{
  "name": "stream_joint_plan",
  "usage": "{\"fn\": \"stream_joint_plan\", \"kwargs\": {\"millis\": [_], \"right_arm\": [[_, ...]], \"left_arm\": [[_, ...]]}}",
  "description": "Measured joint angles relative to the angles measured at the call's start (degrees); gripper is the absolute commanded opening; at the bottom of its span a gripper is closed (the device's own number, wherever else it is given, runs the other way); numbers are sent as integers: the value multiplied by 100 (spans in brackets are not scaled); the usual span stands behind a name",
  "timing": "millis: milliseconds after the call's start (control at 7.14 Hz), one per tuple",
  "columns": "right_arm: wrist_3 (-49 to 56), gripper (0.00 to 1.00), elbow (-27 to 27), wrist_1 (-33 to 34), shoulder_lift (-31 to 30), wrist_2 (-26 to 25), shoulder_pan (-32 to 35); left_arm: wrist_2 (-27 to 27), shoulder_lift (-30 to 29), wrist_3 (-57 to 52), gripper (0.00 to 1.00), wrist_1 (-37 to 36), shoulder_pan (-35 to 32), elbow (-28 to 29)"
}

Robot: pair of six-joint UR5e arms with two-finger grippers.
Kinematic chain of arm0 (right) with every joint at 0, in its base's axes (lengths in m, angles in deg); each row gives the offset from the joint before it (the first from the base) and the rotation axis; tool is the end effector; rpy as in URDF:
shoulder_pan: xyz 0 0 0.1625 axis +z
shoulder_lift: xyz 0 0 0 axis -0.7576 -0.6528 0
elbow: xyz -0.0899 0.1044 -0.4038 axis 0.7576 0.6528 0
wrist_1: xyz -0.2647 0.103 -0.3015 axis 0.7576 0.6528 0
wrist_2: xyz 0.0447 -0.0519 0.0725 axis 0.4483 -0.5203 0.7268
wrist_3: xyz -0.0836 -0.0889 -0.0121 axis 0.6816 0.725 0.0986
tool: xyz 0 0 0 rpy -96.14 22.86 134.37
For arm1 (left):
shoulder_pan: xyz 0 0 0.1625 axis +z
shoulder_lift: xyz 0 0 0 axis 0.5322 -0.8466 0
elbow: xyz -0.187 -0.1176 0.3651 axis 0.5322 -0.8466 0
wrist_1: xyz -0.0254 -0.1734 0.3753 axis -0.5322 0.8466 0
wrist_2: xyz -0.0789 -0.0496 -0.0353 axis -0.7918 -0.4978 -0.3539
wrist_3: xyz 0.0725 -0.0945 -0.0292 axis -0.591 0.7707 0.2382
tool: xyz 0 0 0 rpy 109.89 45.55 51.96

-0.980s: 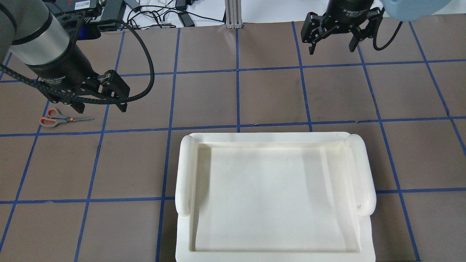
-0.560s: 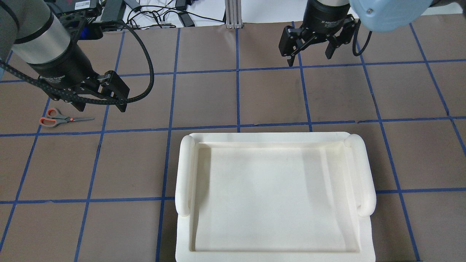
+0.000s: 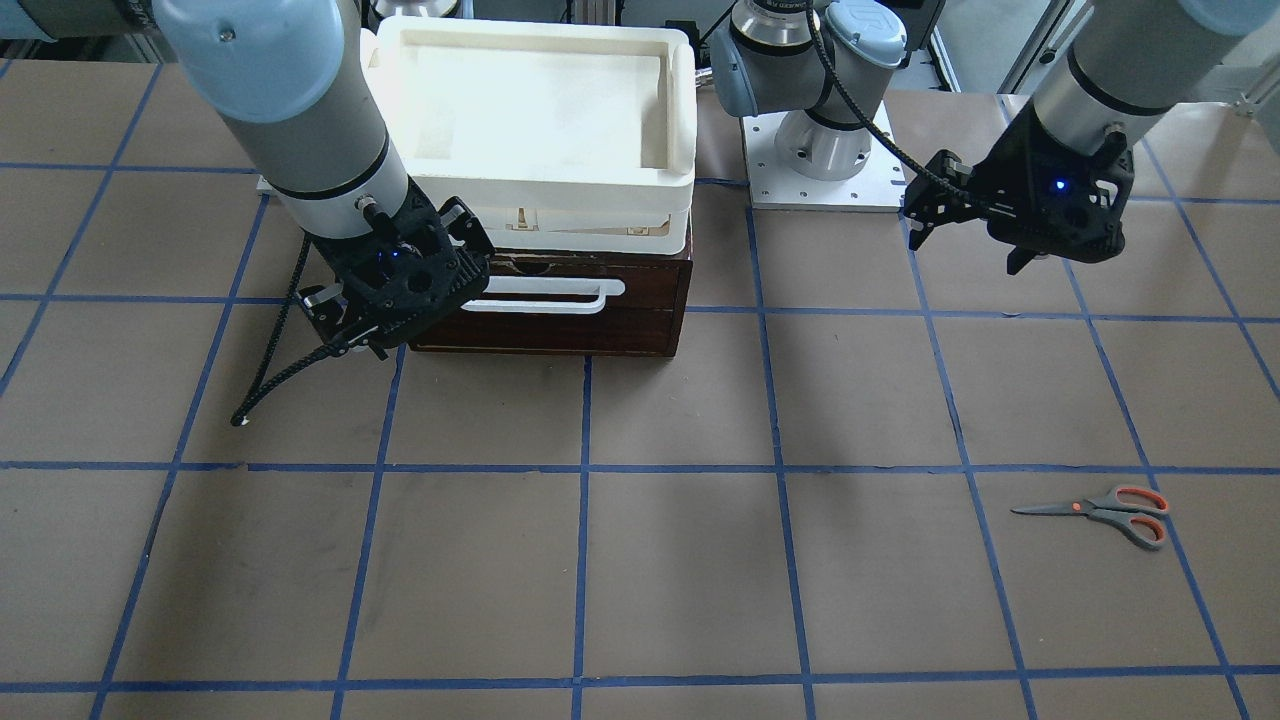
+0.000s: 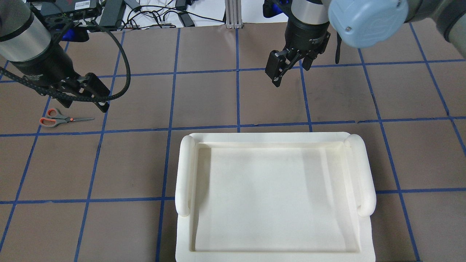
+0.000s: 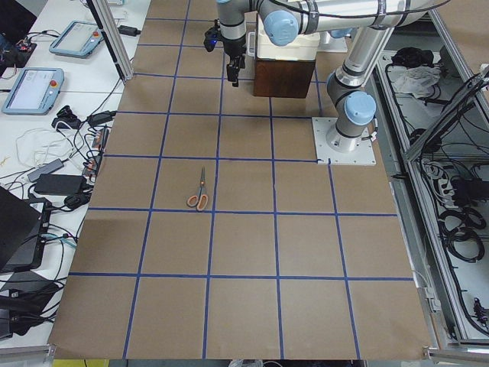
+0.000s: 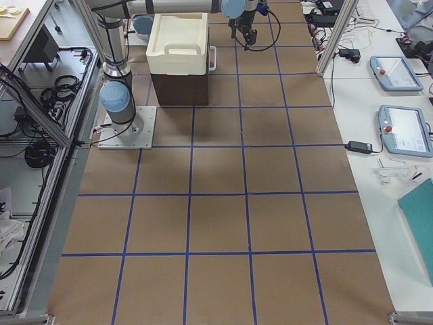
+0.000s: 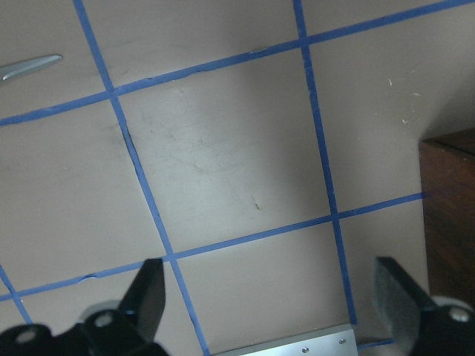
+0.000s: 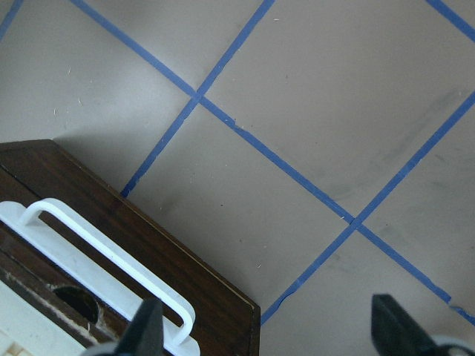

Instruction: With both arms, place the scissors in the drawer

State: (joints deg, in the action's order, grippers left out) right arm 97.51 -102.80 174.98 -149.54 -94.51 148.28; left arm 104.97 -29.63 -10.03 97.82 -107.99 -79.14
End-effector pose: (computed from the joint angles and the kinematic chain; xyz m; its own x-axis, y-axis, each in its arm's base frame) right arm 0.2284 -0.5371 0.4260 -0.7599 -0.6423 -0.1000 -0.6481 0.7606 0.0389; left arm -0.0145 -0.4853 0.4439 -0.9547 0.2932 0.0500 0.2967 0.9508 0.0891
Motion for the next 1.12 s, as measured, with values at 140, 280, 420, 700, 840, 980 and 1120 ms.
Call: {"fn": "stream_joint_plan", "kwargs": {"millis": [140, 280, 420, 700, 840, 980, 1120], "right_arm": [[242, 100, -16, -122, -4, -17, 16], [660, 100, -40, -184, -11, -28, 63], [1207, 100, -105, -203, -8, -83, 121], [2086, 99, -319, -220, -5, -333, 180], [2311, 98, -365, -208, -10, -406, 210], [2412, 96, -377, -79, -13, -432, 241], [2558, 100, -380, 163, 3, -343, 254]], "left_arm": [[5, -169, -768, 100, -194, 179, -3], [16, -341, -1310, 100, -376, 340, -6], [18, -515, -1761, 100, -472, 505, -5], [9, -916, -3077, 100, -803, 847, -6], [67, -1148, -3882, 100, -1115, 996, -5], [209, -1404, -4567, 100, -1468, 1131, -6], [358, -1645, -5023, 100, -1757, 1244, -6]]}}
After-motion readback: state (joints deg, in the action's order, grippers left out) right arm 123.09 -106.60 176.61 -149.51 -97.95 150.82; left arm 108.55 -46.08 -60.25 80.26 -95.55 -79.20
